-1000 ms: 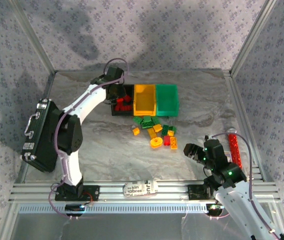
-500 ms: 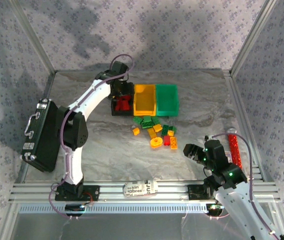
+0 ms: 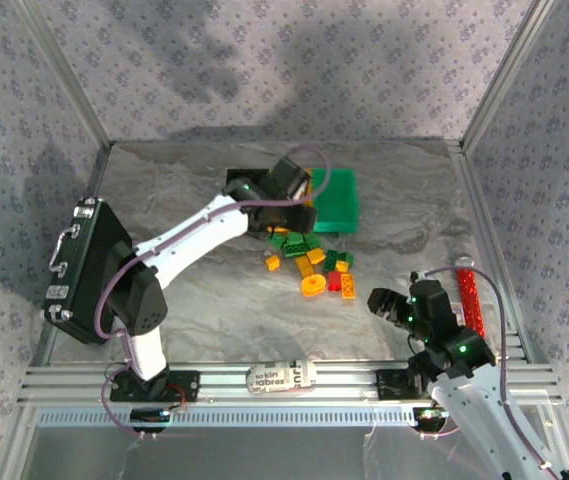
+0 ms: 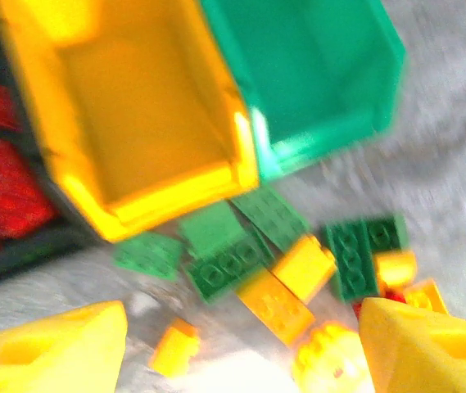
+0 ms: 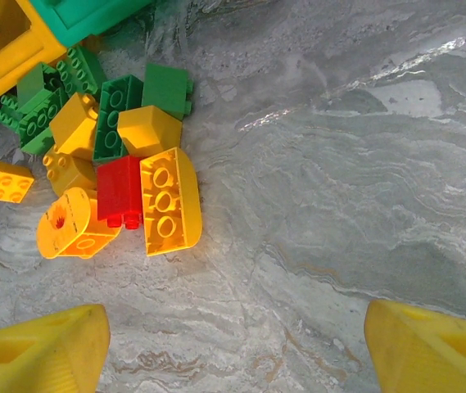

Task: Sort the legos into containers by color
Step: Pick up the lego from the center of the table.

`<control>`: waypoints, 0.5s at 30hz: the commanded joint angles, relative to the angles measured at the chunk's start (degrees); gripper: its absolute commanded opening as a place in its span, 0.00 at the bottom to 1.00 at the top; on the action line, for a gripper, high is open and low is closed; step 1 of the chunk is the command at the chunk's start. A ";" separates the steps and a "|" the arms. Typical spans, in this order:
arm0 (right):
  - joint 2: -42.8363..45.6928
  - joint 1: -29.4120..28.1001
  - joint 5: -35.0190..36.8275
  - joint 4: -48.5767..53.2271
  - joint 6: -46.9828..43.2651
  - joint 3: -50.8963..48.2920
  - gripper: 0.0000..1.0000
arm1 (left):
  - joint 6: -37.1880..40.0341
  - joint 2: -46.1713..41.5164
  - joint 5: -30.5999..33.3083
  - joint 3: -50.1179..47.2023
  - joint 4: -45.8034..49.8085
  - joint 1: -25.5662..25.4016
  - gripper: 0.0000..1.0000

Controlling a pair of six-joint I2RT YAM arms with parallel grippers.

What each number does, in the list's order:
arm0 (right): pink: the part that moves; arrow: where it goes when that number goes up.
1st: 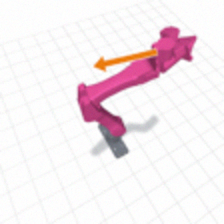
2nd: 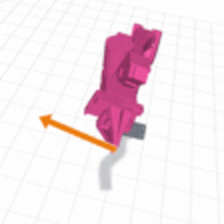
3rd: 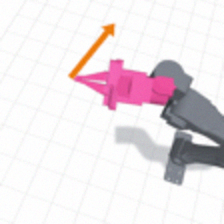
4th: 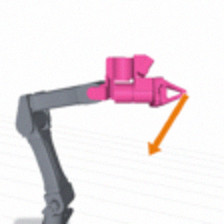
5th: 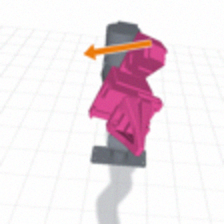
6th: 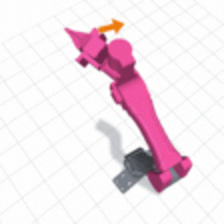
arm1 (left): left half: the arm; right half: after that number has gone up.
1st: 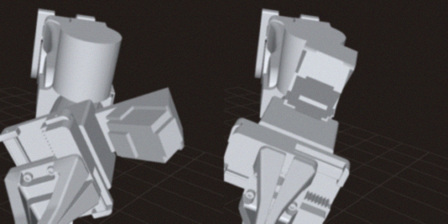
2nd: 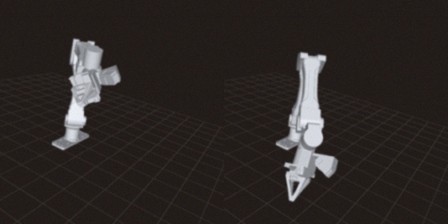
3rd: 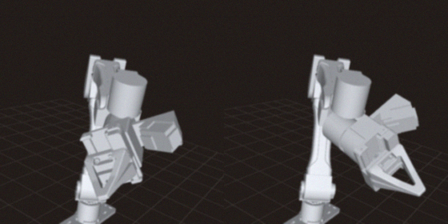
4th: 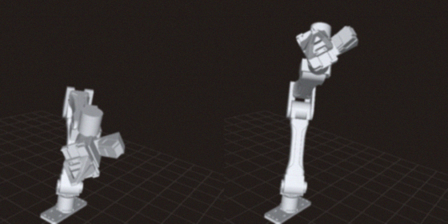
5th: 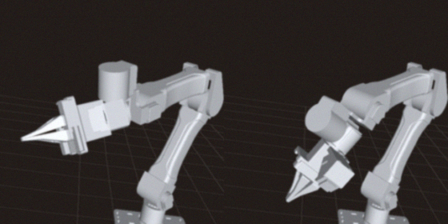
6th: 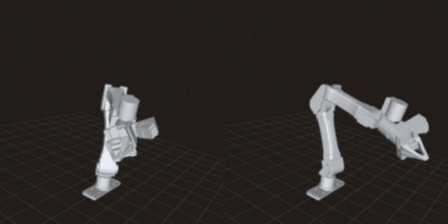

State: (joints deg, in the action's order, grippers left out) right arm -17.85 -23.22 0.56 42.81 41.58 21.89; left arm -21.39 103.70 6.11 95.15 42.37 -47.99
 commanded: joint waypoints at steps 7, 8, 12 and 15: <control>3.20 0.37 2.00 3.69 2.80 0.32 0.83 | -2.09 6.25 -9.10 -2.44 -0.47 -8.51 0.65; 3.38 0.43 2.13 3.69 2.89 0.22 0.83 | -2.98 7.31 -8.86 -1.70 -0.53 -9.43 0.65; 3.61 0.46 2.41 3.86 3.09 0.17 0.83 | -7.23 12.44 -9.01 3.00 0.85 -11.59 0.64; 3.61 0.56 2.46 3.91 3.05 0.17 0.83 | -9.07 16.62 -7.81 7.75 4.15 -12.45 0.63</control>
State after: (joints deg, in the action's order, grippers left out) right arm -14.87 -22.98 1.78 45.28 43.77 21.89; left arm -26.96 117.82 -1.74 98.39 42.94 -59.83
